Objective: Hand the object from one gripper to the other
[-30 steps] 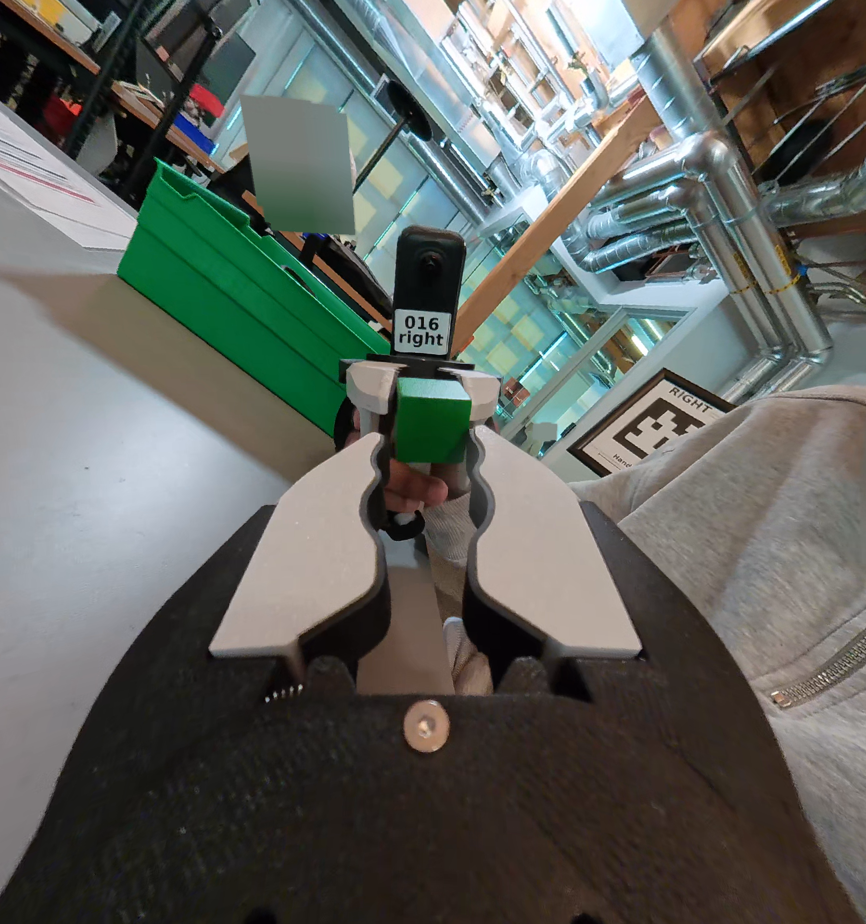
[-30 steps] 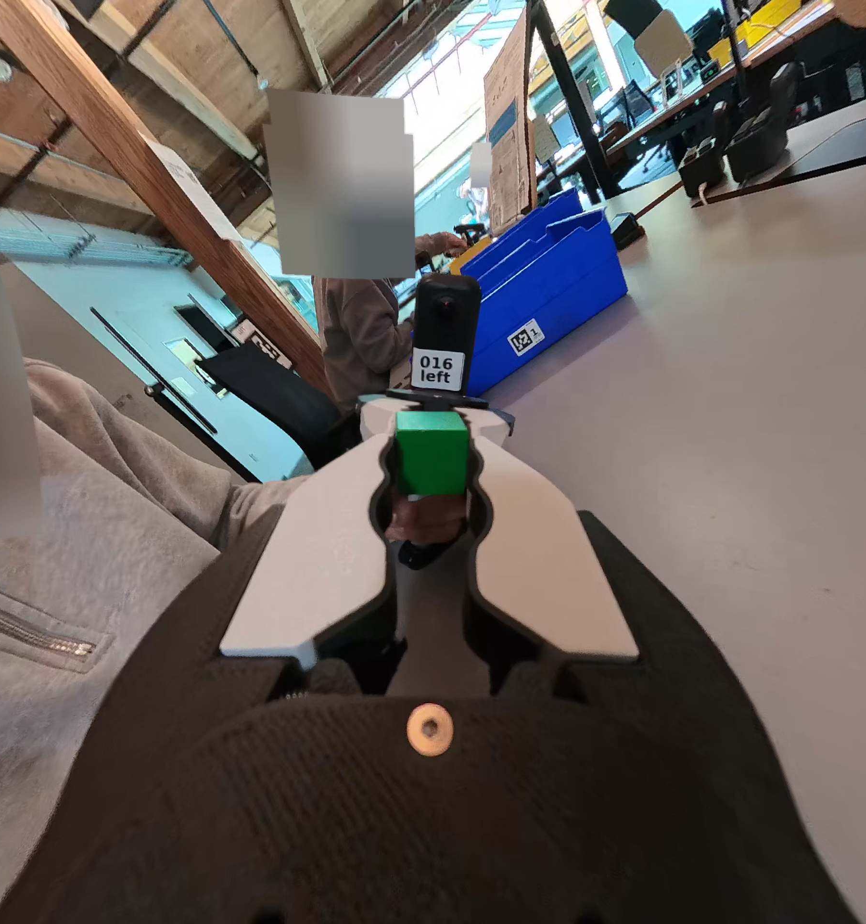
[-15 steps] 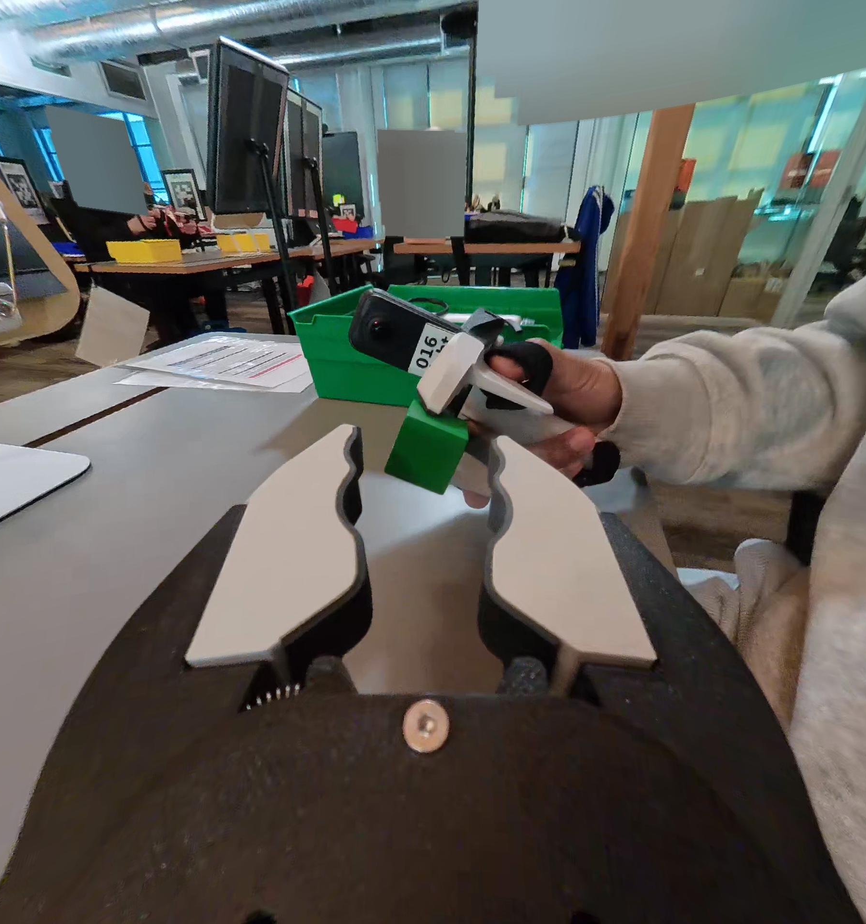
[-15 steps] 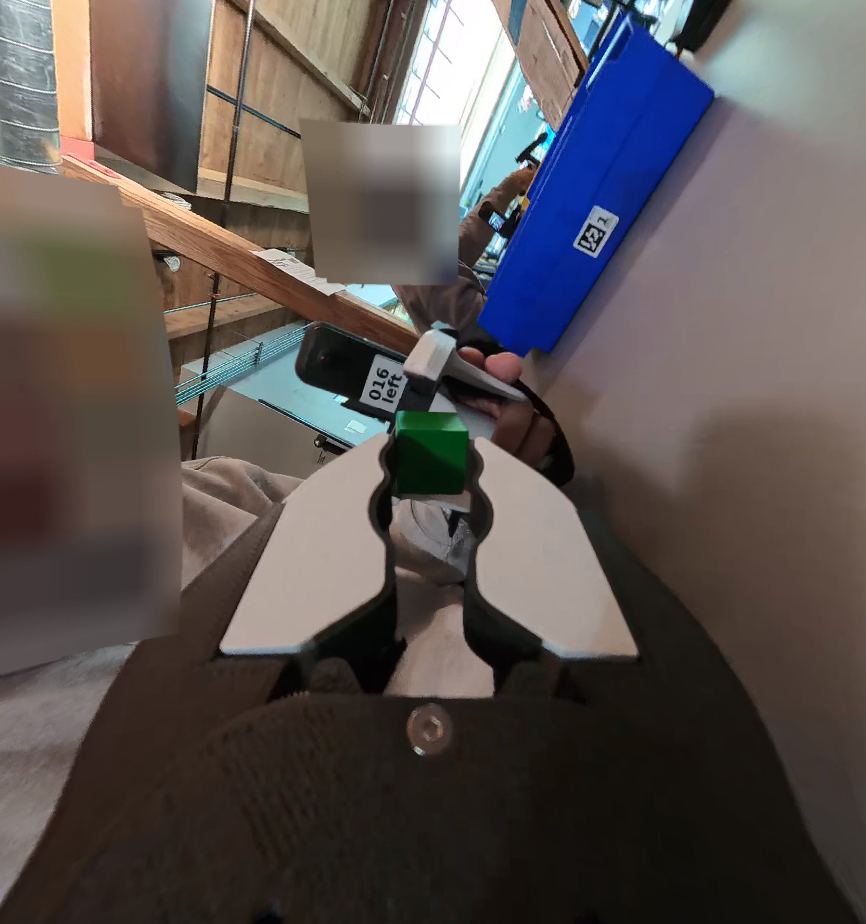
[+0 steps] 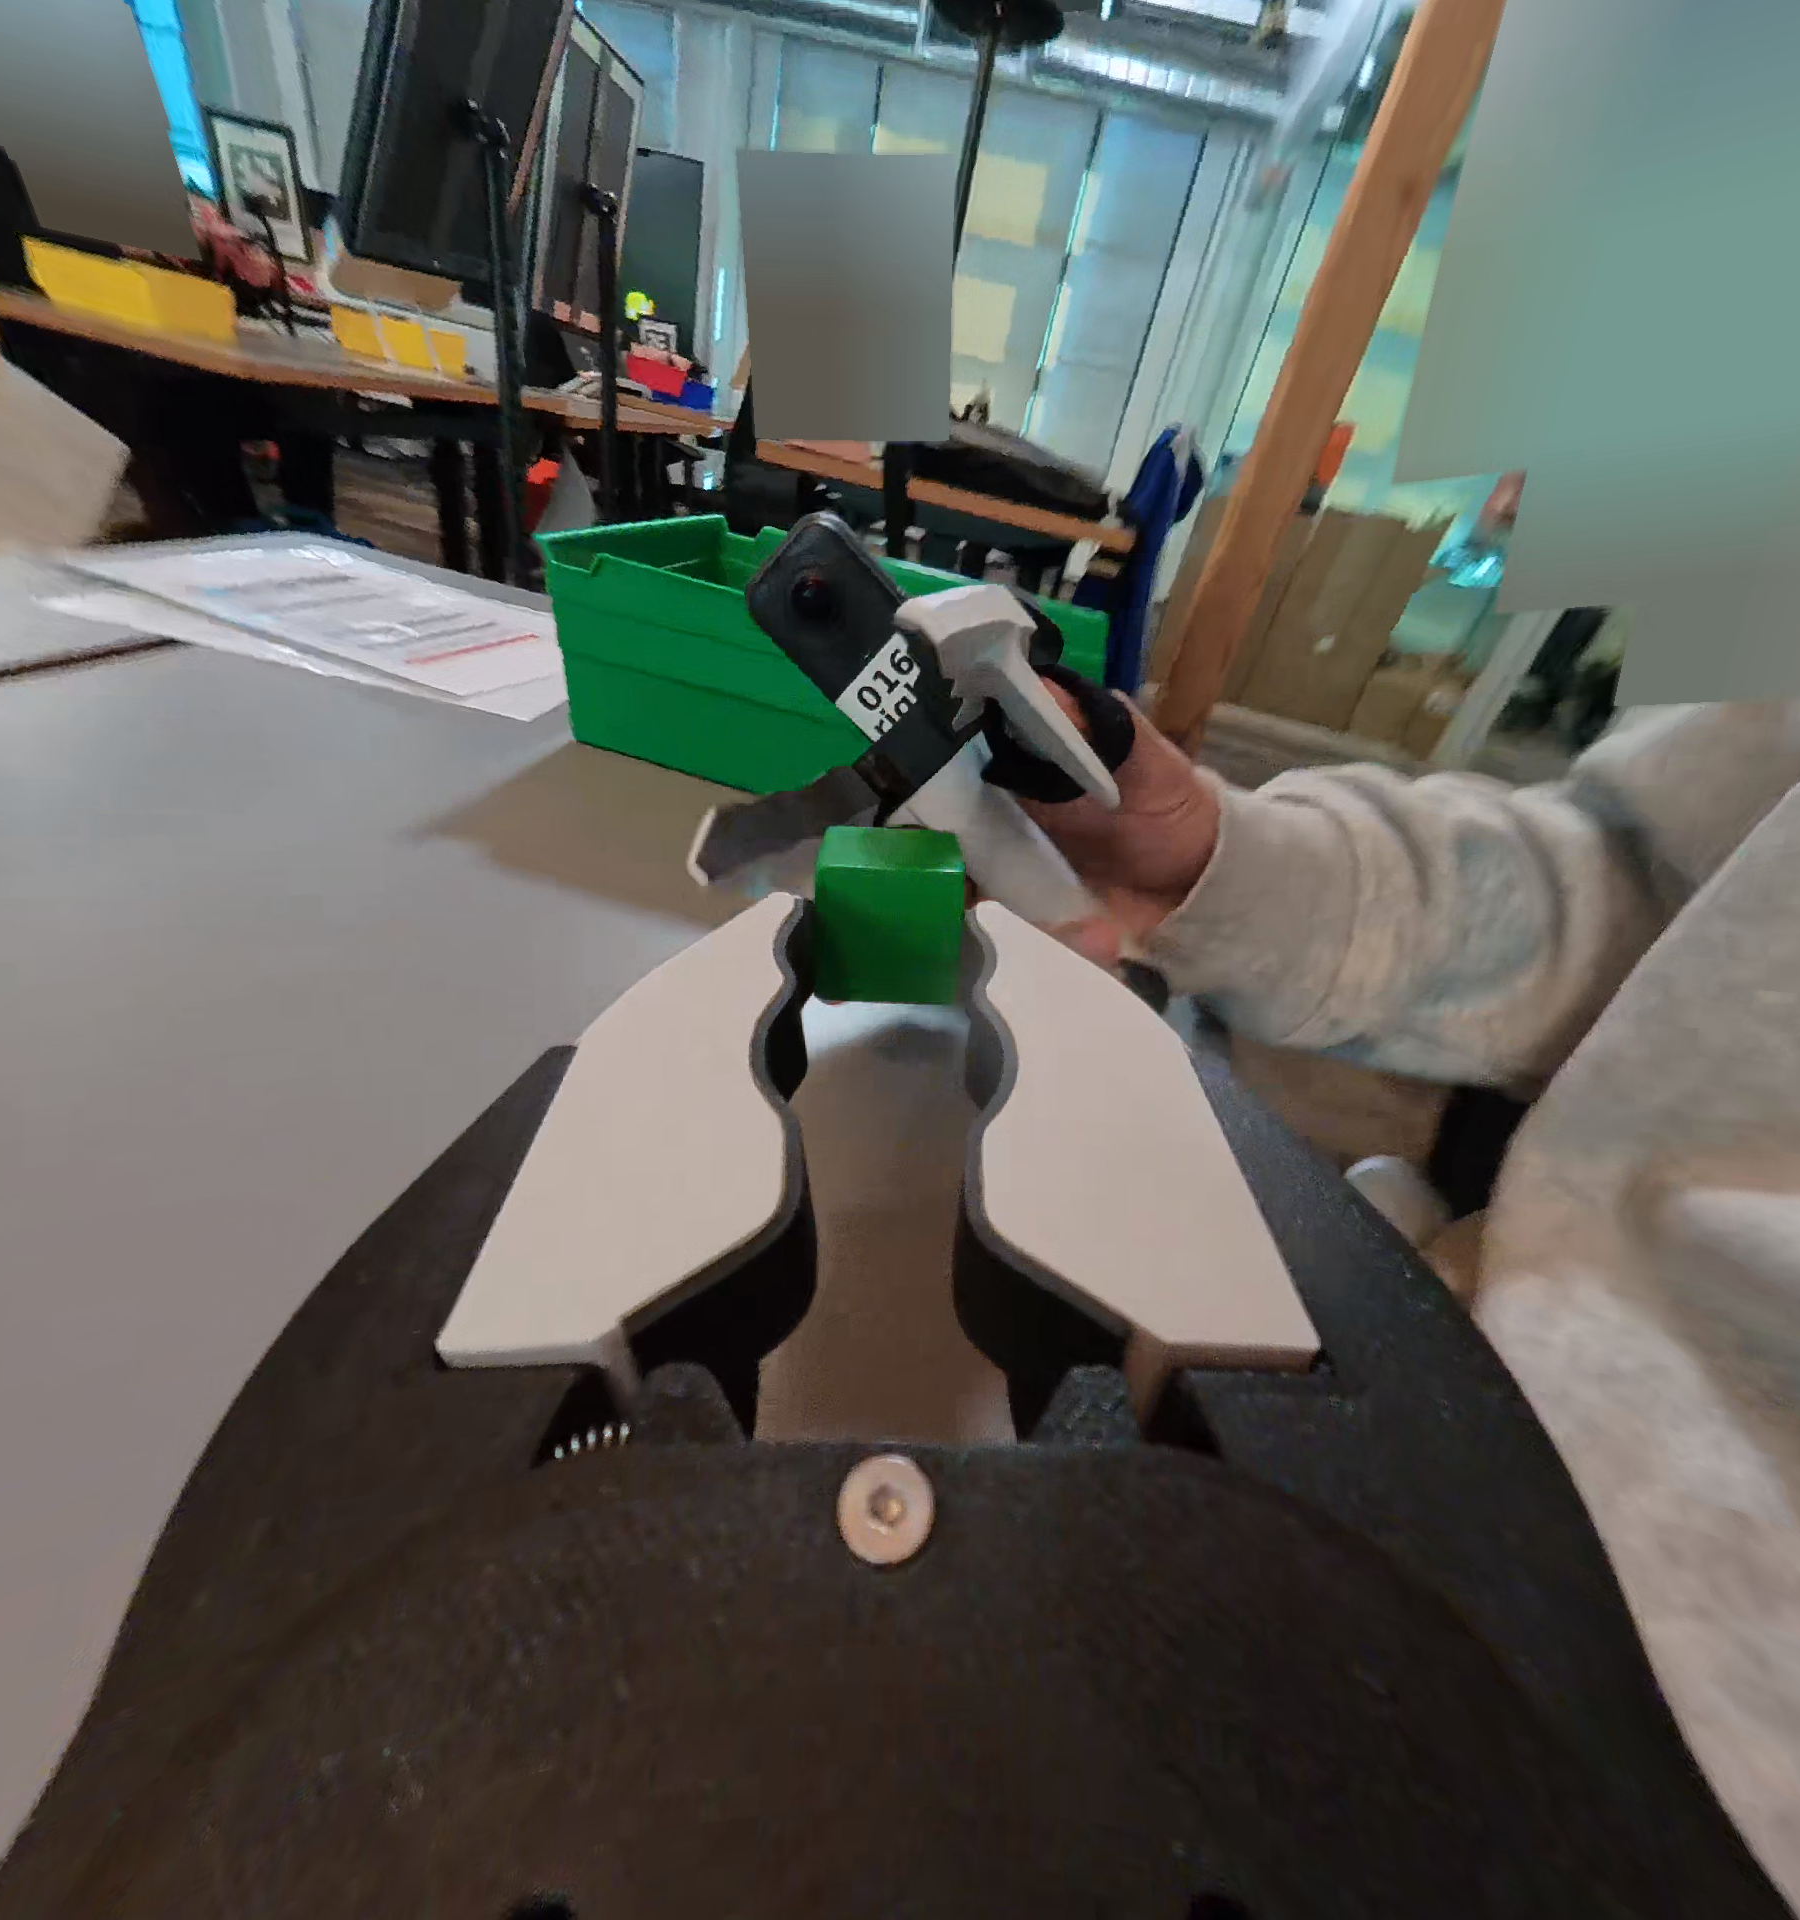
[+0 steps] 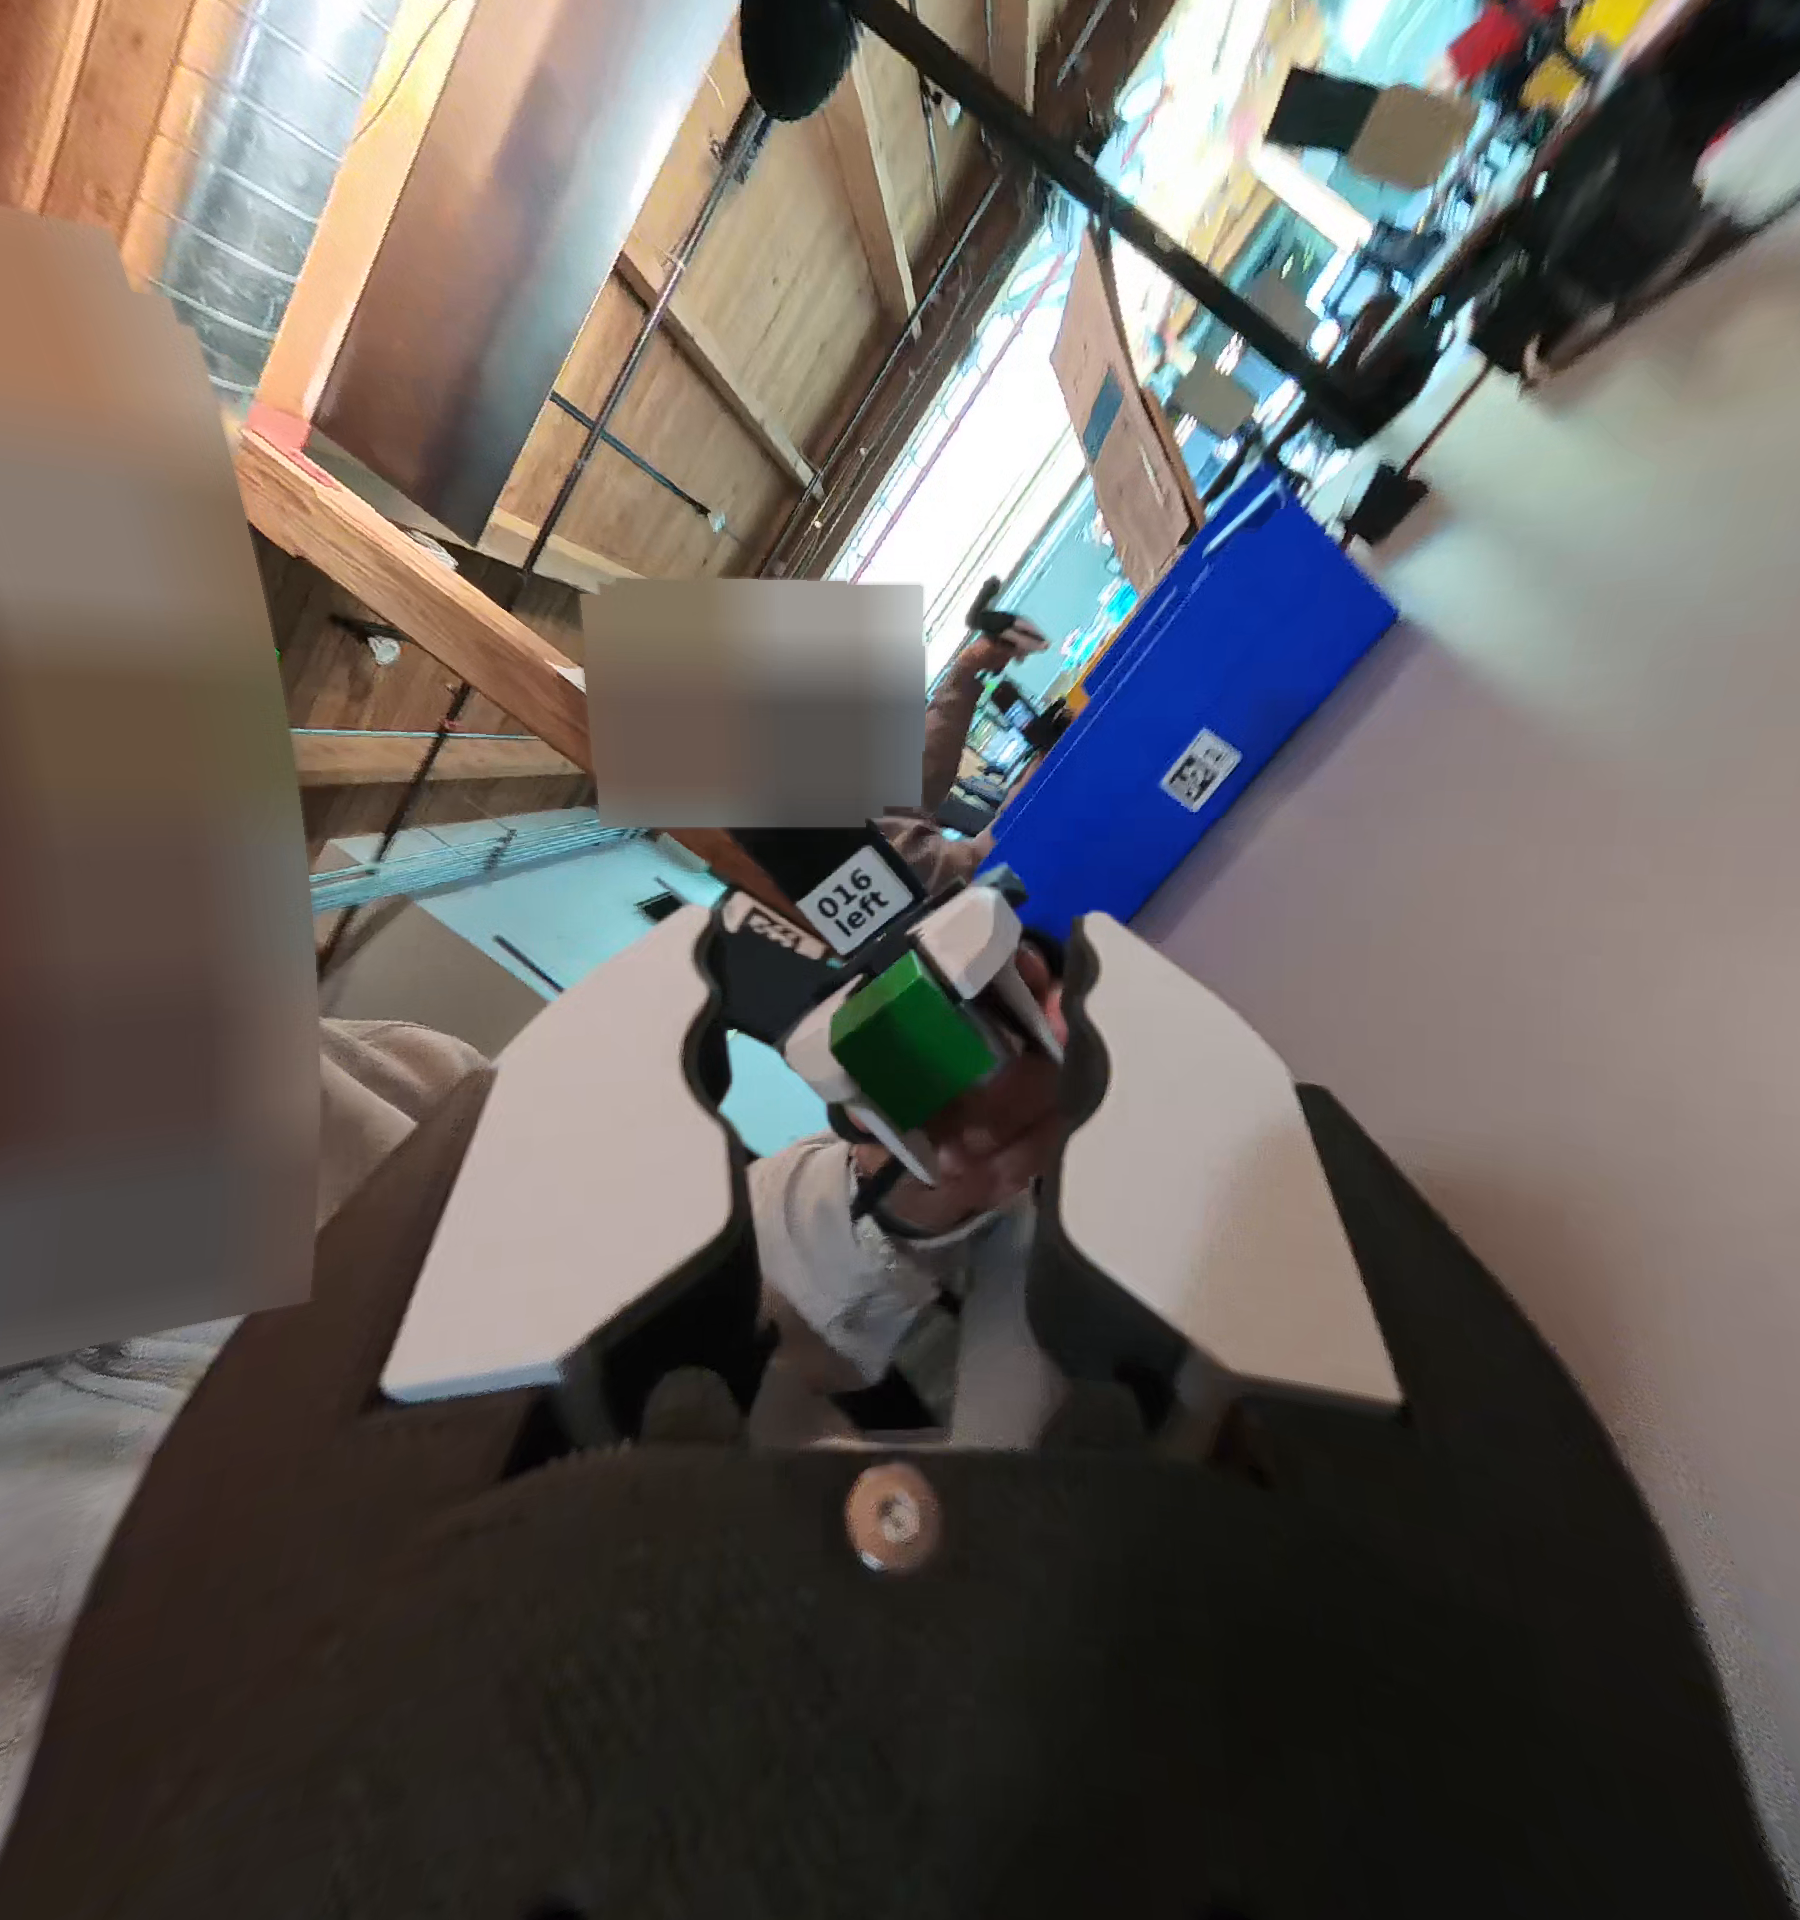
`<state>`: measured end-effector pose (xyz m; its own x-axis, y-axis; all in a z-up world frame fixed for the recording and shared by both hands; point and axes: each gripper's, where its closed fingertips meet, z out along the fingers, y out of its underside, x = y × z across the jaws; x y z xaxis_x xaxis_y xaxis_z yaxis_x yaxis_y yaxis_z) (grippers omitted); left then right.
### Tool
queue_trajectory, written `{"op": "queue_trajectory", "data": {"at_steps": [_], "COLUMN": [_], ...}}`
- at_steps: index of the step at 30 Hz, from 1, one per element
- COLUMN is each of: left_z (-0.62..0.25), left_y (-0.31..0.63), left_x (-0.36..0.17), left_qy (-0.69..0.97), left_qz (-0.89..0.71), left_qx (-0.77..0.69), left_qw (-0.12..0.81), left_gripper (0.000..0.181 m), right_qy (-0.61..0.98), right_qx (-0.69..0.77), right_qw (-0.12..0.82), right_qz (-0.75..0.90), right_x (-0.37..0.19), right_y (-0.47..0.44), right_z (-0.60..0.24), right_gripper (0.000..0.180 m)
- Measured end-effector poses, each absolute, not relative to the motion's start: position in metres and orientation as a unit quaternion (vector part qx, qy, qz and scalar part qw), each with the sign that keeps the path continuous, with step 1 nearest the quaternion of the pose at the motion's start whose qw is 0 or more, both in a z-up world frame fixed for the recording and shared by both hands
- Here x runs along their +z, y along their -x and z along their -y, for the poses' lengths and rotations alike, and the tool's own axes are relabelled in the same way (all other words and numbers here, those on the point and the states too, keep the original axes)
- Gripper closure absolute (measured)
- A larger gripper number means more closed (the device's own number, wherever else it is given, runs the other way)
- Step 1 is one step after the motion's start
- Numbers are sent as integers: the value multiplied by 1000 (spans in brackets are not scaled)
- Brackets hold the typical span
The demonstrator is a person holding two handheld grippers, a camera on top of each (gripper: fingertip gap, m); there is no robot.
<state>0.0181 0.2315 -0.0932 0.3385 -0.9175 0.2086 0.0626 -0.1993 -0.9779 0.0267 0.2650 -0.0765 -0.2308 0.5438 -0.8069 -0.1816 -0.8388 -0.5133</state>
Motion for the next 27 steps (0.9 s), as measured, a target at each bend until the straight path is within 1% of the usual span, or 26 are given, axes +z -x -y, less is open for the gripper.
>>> {"op": "queue_trajectory", "data": {"at_steps": [4, 8, 13, 15, 16, 23, 25, 26, 27], "left_z": [-236, -239, -236, -235, -235, -235, -240, -241, -243], "left_y": [-11, -7, -12, -14, -15, -15, -13, -12, -10], "left_x": [-82, -83, -88, -90, -90, -87, -85, -84, -84], "left_qy": [611, 610, 617, 618, 619, 607, 603, 602, 602], "left_qz": [-251, -209, -207, -206, -207, -202, -187, -181, -176], "left_qx": [-574, -620, -632, -636, -638, -643, -642, -642, -642], "left_qw": [484, 447, 421, 413, 410, 421, 436, 440, 442], "left_gripper": [156, 156, 155, 155, 155, 155, 136, 130, 129], "right_qy": [579, 592, 602, 605, 606, 614, 615, 615, 614], "right_qx": [710, 635, 627, 625, 622, 627, 631, 634, 638], "right_qw": [327, 380, 354, 348, 346, 331, 332, 334, 334], "right_qz": [233, 320, 345, 350, 356, 346, 335, 329, 324], "right_x": [-73, -82, -92, -93, -94, -91, -89, -88, -86], "right_y": [-28, -18, -10, -10, -10, -12, -14, -15, -17], "right_z": [-262, -252, -242, -240, -239, -239, -242, -243, -245], "right_gripper": [122, 129, 134, 149, 152, 153, 153, 153, 153]}}
